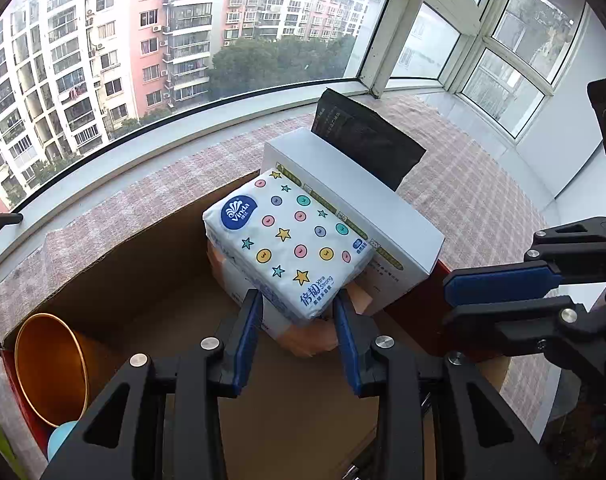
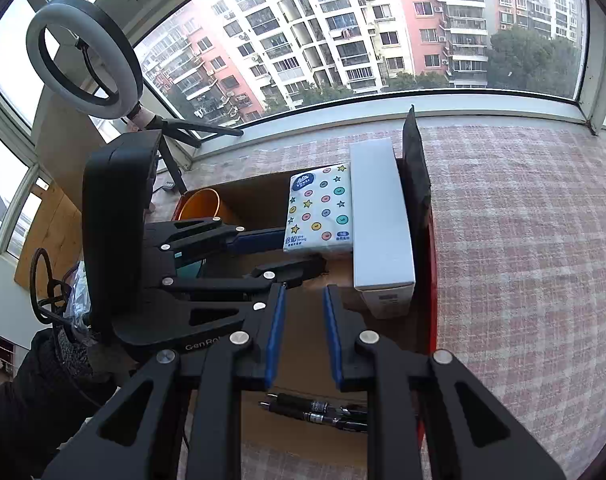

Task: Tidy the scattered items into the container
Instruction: 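Lower the tissue pack onto the other packs in the box, then open the left gripper and lift out of the red box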

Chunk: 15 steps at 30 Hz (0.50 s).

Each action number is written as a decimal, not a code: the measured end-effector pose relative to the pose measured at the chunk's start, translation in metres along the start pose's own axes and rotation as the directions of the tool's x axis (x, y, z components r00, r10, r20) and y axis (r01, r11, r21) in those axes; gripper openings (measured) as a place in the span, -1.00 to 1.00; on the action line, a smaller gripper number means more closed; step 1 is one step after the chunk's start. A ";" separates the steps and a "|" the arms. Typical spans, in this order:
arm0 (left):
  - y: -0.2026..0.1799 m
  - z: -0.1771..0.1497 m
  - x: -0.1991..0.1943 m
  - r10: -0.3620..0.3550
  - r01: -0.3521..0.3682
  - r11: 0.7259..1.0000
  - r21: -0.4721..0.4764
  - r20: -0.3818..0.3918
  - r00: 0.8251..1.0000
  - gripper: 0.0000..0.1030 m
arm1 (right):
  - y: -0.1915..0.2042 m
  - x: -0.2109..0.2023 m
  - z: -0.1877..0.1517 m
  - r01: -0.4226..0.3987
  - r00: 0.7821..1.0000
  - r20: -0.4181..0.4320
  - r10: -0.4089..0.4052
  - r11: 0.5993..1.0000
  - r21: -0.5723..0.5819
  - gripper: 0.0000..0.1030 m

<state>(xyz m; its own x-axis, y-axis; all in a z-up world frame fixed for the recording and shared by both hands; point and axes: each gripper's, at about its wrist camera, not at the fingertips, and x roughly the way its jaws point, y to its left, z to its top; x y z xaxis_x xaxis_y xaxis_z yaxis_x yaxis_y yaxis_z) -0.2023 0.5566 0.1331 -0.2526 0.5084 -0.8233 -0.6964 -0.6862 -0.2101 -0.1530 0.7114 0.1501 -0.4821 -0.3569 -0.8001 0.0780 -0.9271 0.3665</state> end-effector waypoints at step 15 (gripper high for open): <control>-0.002 0.015 0.015 0.066 -0.066 0.998 -0.015 -0.007 0.998 -0.07 | -0.004 -0.011 -0.011 -0.002 0.999 0.032 0.001 1.000 0.026 -0.62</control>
<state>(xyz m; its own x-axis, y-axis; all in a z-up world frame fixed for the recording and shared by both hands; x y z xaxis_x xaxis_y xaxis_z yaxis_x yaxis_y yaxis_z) -0.2149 0.5739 0.1292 -0.2936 0.4582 -0.8390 -0.6677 -0.7264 -0.1630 -0.1381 0.7181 0.1520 -0.5099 -0.3537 -0.7842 0.0559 -0.9233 0.3800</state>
